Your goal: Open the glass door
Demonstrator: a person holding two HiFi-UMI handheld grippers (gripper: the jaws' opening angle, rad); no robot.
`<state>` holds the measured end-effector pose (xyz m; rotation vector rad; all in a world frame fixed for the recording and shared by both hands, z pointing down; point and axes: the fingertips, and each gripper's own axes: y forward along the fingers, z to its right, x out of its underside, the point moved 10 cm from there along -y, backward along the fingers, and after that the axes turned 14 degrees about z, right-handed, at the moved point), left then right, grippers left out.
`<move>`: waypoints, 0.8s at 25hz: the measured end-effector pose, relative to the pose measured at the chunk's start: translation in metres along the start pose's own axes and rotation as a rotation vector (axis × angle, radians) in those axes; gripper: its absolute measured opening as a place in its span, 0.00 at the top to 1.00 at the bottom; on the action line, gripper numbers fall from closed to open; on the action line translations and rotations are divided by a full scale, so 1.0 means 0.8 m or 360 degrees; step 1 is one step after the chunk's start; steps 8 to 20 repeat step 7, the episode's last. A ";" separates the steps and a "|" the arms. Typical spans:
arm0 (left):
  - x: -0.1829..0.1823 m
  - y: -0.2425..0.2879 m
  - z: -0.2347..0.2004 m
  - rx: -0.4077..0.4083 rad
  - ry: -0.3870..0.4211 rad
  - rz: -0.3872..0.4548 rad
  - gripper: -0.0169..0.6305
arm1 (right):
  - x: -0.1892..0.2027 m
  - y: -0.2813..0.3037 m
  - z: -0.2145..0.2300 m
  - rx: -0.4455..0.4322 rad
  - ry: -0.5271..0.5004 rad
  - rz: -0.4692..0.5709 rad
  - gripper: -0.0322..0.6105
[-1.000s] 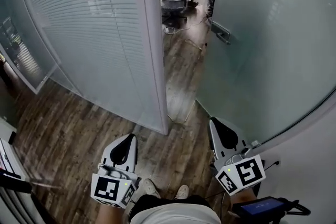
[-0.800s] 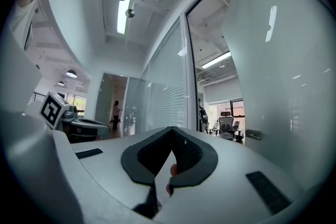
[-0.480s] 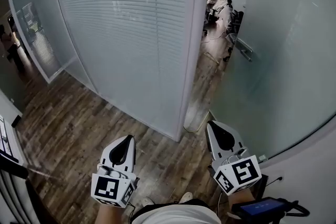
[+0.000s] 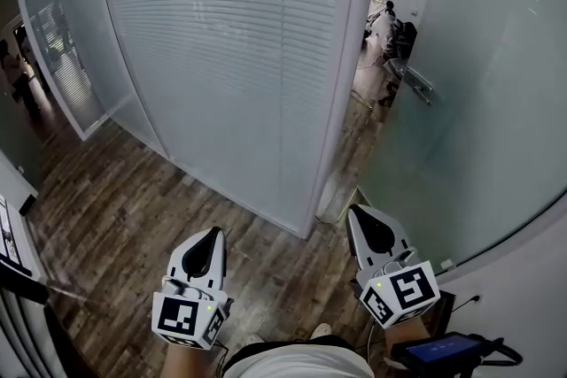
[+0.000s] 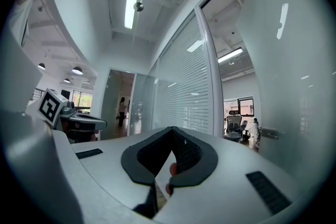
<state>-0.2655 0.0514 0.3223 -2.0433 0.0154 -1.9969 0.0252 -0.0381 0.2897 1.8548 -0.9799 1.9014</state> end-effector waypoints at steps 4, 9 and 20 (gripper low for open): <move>-0.015 0.012 0.012 0.0008 -0.0009 -0.0004 0.98 | -0.019 0.000 0.015 0.0006 -0.0007 -0.0008 0.95; -0.022 0.018 0.030 0.0011 0.0000 0.0008 0.98 | -0.027 -0.010 0.030 0.0009 -0.0007 0.0003 0.95; -0.022 0.018 0.030 0.0011 0.0000 0.0008 0.98 | -0.027 -0.010 0.030 0.0009 -0.0007 0.0003 0.95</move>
